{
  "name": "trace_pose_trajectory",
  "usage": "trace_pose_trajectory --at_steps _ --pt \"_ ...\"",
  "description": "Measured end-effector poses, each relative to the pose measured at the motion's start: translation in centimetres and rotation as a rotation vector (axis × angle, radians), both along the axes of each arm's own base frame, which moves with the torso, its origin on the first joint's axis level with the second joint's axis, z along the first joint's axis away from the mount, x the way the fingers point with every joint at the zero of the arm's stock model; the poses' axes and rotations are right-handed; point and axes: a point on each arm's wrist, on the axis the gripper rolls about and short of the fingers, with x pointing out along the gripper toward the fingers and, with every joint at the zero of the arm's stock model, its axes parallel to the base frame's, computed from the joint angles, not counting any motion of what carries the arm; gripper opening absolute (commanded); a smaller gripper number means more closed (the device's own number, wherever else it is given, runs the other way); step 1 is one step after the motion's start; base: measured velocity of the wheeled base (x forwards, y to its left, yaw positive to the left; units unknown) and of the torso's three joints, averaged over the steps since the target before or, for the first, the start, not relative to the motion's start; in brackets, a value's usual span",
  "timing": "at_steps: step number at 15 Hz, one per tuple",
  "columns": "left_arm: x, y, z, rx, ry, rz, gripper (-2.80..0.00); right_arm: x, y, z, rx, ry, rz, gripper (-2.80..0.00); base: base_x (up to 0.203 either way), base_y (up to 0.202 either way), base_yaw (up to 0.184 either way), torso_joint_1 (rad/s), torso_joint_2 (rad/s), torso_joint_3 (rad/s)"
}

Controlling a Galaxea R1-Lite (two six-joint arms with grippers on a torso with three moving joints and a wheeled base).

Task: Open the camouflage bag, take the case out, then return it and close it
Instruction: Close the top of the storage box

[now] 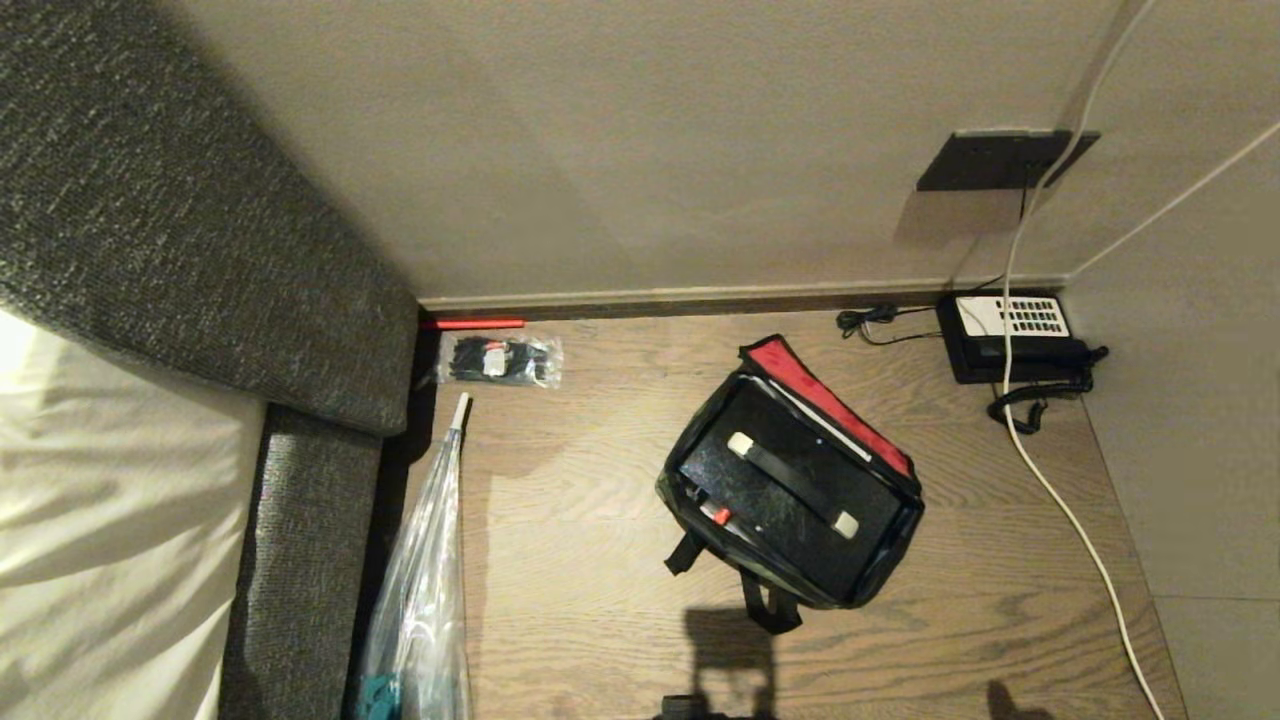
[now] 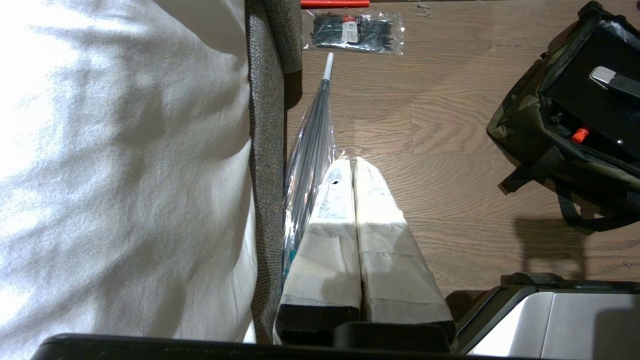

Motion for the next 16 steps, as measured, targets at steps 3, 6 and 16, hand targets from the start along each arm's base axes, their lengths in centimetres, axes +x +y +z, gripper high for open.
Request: trace_pose_trajectory --at_steps 3,6,16 --pt "0.00 0.00 0.00 0.000 0.000 0.000 -2.80 0.00 0.00 0.00 0.000 0.000 0.000 -2.80 0.000 0.000 0.000 0.000 0.00 0.000" --pt "0.00 0.00 0.00 0.001 0.000 0.000 -2.80 0.00 0.00 0.01 0.000 -0.001 0.000 -2.80 0.000 0.000 0.000 0.000 0.00 0.000" --pt "0.00 0.00 0.00 0.000 0.000 0.000 -2.80 0.01 0.00 0.01 0.000 0.000 0.000 -2.80 0.000 0.000 0.000 0.000 0.00 0.000"
